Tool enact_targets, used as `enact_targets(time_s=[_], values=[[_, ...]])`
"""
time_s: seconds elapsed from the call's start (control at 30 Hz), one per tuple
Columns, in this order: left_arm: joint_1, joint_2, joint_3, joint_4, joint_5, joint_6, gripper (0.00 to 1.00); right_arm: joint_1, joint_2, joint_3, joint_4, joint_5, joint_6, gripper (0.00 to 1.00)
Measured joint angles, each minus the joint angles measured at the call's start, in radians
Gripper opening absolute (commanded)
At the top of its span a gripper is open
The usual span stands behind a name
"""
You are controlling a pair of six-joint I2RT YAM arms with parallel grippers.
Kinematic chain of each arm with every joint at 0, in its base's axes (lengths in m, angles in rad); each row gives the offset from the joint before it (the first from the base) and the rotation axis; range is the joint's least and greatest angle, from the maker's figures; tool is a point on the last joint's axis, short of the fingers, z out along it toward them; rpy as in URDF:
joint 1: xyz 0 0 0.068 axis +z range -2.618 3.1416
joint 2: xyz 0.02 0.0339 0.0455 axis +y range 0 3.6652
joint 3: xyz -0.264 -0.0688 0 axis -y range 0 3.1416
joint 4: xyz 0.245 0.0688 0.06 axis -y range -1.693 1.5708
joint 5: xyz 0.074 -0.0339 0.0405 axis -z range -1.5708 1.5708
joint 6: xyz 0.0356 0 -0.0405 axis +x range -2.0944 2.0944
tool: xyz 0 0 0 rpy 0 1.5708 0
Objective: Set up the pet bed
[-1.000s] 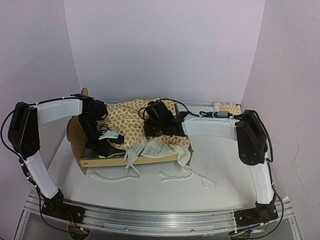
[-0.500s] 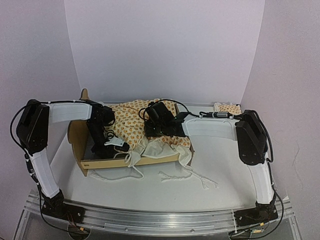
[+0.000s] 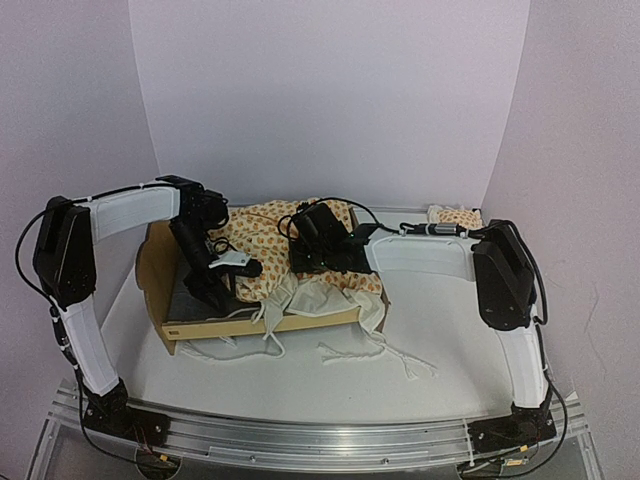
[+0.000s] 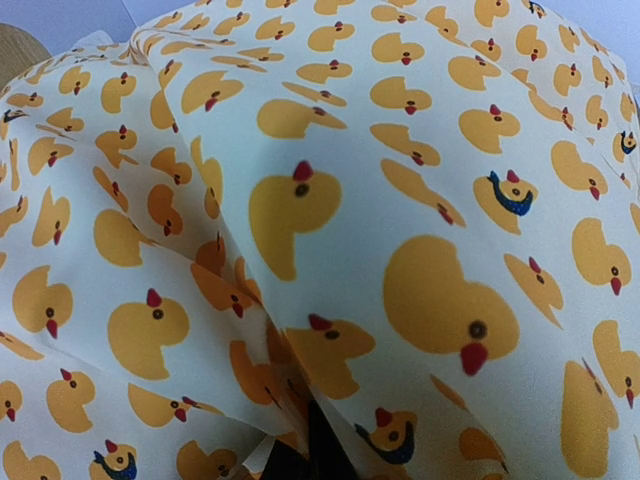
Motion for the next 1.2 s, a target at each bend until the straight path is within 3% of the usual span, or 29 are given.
enact_targets(time_s=[0.23, 0.5, 0.6, 0.73, 0.87, 1.0, 1.1, 1.2], values=[[0.0, -0.047, -0.045, -0.007, 0.037, -0.022, 0.57, 0.0, 0.0, 0.001, 0.0, -0.018, -0.006, 0.04], [-0.017, -0.128, -0.244, 0.107, -0.002, -0.114, 0.52, 0.007, -0.019, -0.004, 0.004, -0.102, -0.011, 0.46], [-0.019, -0.143, -0.3, 0.161, -0.033, -0.131, 0.4, 0.009, -0.071, -0.051, 0.007, -0.139, -0.004, 0.59], [-0.019, -0.151, -0.346, 0.21, -0.076, -0.152, 0.15, 0.025, -0.179, -0.122, 0.004, -0.159, 0.002, 0.61], [-0.019, -0.163, -0.348, 0.242, -0.11, -0.227, 0.0, 0.087, -0.295, -0.172, 0.013, -0.136, -0.044, 0.61], [-0.004, -0.173, -0.347, 0.309, -0.169, -0.236, 0.0, 0.214, -0.421, -0.285, 0.102, -0.12, -0.122, 0.58], [-0.009, -0.173, -0.346, 0.316, -0.171, -0.242, 0.0, 0.33, -0.494, -0.481, 0.341, -0.125, -0.199, 0.54], [-0.013, -0.157, -0.324, 0.306, -0.17, -0.261, 0.0, 0.422, -0.428, -0.62, 0.621, -0.143, -0.276, 0.52]])
